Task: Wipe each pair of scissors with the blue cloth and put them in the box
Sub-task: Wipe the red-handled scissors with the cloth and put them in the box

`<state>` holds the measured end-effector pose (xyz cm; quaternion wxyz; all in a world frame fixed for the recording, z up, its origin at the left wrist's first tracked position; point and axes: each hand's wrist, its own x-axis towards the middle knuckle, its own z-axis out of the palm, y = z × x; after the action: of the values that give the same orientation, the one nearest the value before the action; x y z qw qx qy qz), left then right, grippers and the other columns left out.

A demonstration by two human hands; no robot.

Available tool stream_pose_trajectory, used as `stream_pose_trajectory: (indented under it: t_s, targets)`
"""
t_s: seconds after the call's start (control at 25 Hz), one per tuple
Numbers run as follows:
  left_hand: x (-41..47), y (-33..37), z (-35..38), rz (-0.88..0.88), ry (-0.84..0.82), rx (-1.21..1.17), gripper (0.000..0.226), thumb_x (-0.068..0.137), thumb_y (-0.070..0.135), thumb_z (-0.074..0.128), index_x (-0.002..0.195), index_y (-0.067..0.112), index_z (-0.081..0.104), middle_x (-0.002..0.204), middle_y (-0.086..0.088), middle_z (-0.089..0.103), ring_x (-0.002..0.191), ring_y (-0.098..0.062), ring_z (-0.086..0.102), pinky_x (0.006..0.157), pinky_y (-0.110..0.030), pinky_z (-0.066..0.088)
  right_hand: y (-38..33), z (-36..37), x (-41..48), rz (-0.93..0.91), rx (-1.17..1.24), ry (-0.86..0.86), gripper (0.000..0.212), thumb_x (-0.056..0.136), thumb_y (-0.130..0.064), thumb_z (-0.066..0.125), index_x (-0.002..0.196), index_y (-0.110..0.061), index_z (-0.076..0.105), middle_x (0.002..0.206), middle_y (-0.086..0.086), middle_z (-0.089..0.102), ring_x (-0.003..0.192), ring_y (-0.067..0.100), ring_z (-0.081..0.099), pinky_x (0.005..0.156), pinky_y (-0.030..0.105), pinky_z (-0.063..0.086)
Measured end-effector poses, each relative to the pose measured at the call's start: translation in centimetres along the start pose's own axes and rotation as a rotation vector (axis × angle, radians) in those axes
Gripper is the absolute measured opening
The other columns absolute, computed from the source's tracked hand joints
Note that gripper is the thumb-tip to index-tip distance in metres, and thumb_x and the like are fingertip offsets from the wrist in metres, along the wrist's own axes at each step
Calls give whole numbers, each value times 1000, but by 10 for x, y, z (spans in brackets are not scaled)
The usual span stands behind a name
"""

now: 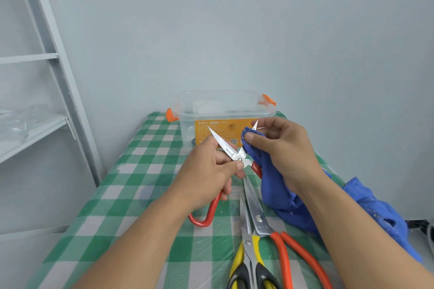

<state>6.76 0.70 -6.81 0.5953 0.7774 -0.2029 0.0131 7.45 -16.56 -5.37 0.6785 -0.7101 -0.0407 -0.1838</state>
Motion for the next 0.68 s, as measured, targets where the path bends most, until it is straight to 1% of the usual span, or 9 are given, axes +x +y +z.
stream_pose_trajectory:
  t_s: [0.12, 0.2, 0.24, 0.32, 0.36, 0.4, 0.48, 0.56, 0.68]
  targets:
    - [0, 0, 0, 5, 5, 3, 18, 95, 5, 64, 104, 11, 50, 77, -7, 75, 47, -26, 55, 48, -35, 50, -4, 3, 1, 38, 60, 10, 24, 85, -9, 79, 105, -6, 66, 79, 11, 77, 65, 19, 72, 62, 31, 57]
    - [-1, 0, 1, 3, 5, -9, 18, 95, 4, 64, 105, 11, 50, 77, -8, 75, 47, -25, 54, 48, -35, 51, -4, 6, 1, 30, 68, 27, 15, 89, -11, 75, 100, -4, 68, 78, 17, 76, 63, 24, 71, 62, 37, 60]
    - [-1, 0, 2, 5, 6, -12, 19, 94, 3, 64, 105, 10, 50, 77, -8, 75, 47, -25, 54, 48, -36, 51, -5, 7, 0, 23, 72, 37, 13, 91, -13, 73, 96, -1, 69, 76, 17, 75, 61, 26, 70, 61, 38, 60]
    - [-2, 1, 2, 9, 9, -11, 19, 94, 3, 64, 105, 11, 50, 78, -8, 75, 47, -24, 54, 48, -36, 52, -5, 9, 0, 8, 64, 49, 23, 95, -14, 68, 89, 8, 67, 66, 16, 70, 55, 24, 68, 57, 35, 58]
    - [-3, 1, 3, 7, 8, -11, 20, 95, 3, 64, 106, 11, 50, 78, -8, 75, 46, -23, 54, 48, -35, 52, -4, 9, 0, -1, 52, 54, 28, 96, -15, 66, 88, 12, 65, 62, 14, 68, 53, 23, 67, 57, 36, 58]
    - [-3, 2, 3, 5, 10, -11, 20, 95, 3, 64, 107, 12, 50, 78, -8, 75, 46, -23, 54, 47, -35, 52, -4, 10, -1, -7, 38, 58, 31, 97, -17, 65, 86, 11, 64, 60, 13, 67, 52, 24, 67, 58, 39, 60]
    - [-3, 2, 5, -5, 12, -9, 23, 94, 3, 64, 109, 13, 50, 78, -8, 75, 46, -22, 54, 47, -34, 51, -5, 11, -1, 1, 28, 73, 30, 99, -22, 63, 84, 4, 62, 59, 10, 67, 53, 26, 68, 61, 45, 62]
    - [-2, 2, 4, -14, 10, -8, 25, 94, 4, 65, 112, 15, 50, 78, -7, 76, 47, -23, 54, 46, -33, 51, -6, 10, -2, 17, 55, 86, 27, 100, -23, 61, 86, 0, 60, 58, 8, 67, 52, 25, 68, 61, 46, 62]
    - [-2, 0, 2, -31, 6, -18, 27, 94, 4, 65, 114, 15, 50, 79, -8, 76, 47, -25, 53, 46, -34, 51, -4, 10, -2, 44, 137, 86, 26, 102, -23, 59, 91, 0, 57, 66, 17, 70, 54, 30, 68, 61, 50, 62]
